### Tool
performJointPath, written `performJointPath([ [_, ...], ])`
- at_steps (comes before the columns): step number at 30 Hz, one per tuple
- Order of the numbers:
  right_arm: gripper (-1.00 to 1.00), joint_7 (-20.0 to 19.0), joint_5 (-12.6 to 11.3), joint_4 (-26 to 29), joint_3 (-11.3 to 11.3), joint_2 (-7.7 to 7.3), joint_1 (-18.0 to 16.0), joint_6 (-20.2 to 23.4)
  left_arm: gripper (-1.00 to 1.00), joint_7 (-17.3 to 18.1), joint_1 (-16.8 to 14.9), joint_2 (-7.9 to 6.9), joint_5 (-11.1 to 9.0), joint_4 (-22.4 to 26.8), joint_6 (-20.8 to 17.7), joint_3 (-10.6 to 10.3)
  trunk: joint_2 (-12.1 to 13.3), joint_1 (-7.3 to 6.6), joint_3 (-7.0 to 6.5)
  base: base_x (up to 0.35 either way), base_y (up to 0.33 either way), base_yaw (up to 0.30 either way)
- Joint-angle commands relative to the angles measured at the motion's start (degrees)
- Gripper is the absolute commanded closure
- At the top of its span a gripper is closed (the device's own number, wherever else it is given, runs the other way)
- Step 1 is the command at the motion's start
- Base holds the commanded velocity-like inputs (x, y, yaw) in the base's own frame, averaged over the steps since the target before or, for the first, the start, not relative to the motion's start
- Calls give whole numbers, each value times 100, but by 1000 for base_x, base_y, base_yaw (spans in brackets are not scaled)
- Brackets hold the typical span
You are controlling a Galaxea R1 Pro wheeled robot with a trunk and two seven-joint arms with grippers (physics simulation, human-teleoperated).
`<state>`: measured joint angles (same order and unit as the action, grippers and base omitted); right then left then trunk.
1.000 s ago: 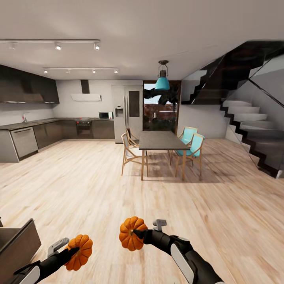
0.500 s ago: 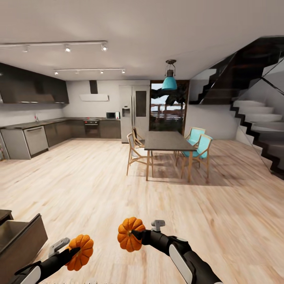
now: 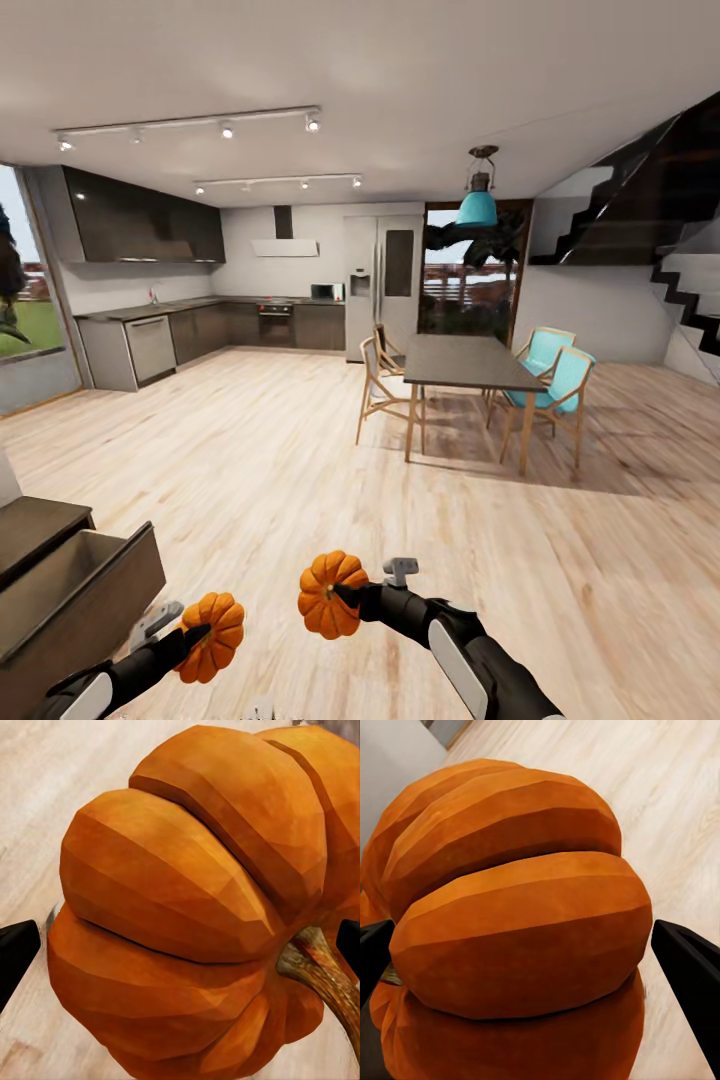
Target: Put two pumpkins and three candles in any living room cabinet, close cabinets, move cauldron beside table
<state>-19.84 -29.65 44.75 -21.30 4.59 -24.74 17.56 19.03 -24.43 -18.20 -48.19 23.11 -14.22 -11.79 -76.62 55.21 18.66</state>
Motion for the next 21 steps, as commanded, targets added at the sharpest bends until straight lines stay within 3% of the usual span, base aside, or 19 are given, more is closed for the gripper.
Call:
performJointPath([
  [1,100,7,-58,7,2,-1,-4,37,100,7,-6,-2,-51,1,-35,47,35,-22,-11,0,0,274],
  [13,100,7,-58,-1,-6,-1,-5,20,100,12,-6,8,-38,1,-66,135,517,-285,-226,0,0,274],
  [21,100,8,-58,-35,-6,7,-2,19,100,24,-5,7,-2,4,-42,98,517,-285,-226,9,0,274],
])
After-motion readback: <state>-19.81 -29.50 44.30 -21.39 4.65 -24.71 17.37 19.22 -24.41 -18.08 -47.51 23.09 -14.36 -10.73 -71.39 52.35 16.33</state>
